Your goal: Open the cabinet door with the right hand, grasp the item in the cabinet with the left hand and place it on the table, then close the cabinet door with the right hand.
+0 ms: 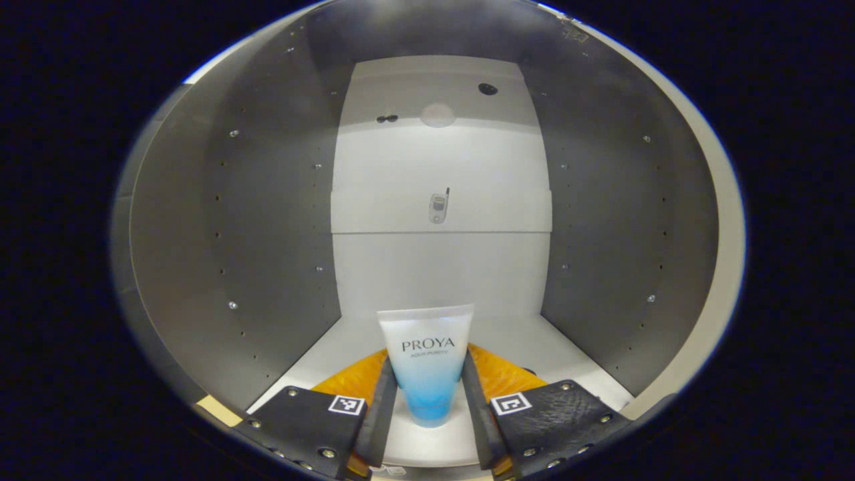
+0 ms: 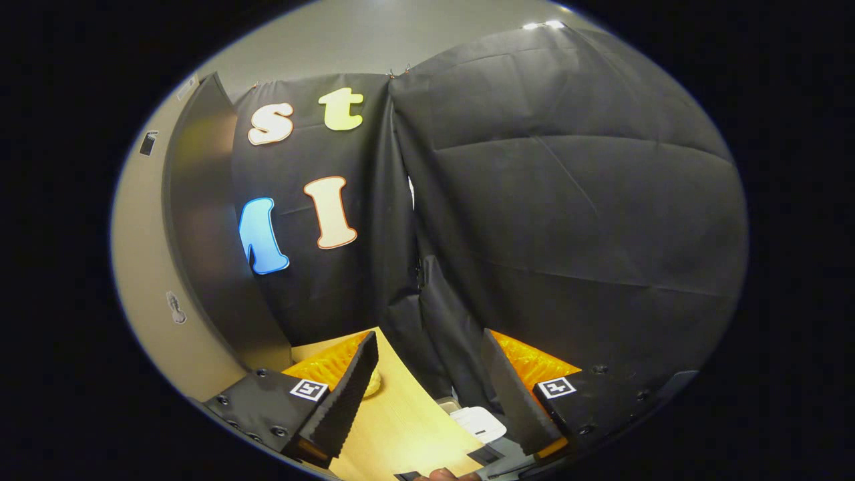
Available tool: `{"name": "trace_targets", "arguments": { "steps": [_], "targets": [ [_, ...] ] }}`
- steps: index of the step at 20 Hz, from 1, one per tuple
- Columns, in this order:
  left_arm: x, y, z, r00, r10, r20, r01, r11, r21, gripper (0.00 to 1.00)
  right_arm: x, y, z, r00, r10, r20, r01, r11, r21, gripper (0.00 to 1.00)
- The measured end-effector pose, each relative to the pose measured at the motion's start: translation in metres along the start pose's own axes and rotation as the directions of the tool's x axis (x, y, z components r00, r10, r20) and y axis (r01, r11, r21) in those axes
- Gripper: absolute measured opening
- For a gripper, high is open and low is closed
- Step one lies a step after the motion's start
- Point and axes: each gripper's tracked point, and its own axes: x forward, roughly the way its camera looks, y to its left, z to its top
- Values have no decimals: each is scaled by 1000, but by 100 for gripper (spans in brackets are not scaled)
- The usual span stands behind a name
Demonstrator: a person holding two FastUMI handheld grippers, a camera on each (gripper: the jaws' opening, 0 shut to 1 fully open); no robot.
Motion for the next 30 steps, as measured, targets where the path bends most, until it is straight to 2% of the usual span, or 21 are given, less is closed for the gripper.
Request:
{"name": "trace_targets", "arguments": {
  "steps": [4,8,12,16,18,21,22,23,24,25,26,30],
  "targets": [
    [-8,-3,-1,999,-37,-5,36,999,-27,52,-4,1,-7,1000,2,-8,-2,1000,-17,98],
    [-23,-2,7,997,-75,12,75,997,-8,52,-13,7,-9,1000,21,-16,-20,999,32,98],
    [-47,4,21,992,-121,36,122,992,-37,51,-26,9,-11,1000,17,-4,-17,999,28,98],
    [-87,26,25,988,-146,44,148,988,-46,52,-46,23,-9,999,48,4,-48,995,90,98],
    [-97,41,25,989,-144,45,146,988,-44,52,-55,22,-10,999,35,2,-35,996,83,98],
    [-127,67,12,989,-145,34,146,988,-52,52,-76,8,4,999,-23,39,22,999,25,98],
    [-135,76,8,989,-142,32,143,988,-50,52,-83,4,10,998,-37,54,36,999,14,92],
    [-143,84,2,990,-136,31,137,989,-47,52,-90,5,14,997,-41,69,40,999,10,92],
    [-152,95,-6,992,-128,25,129,991,-44,52,-97,7,19,996,-41,82,41,999,9,100],
    [-160,107,-15,992,-121,21,121,992,-40,52,-102,9,20,995,-39,92,38,999,9,100],
    [-167,118,-23,994,-111,21,111,993,-32,52,-107,12,20,995,-37,97,36,999,10,92],
    [-192,161,-73,996,-88,33,89,996,-17,52,-124,28,10,996,-13,91,12,1000,11,92]
  ]
}}
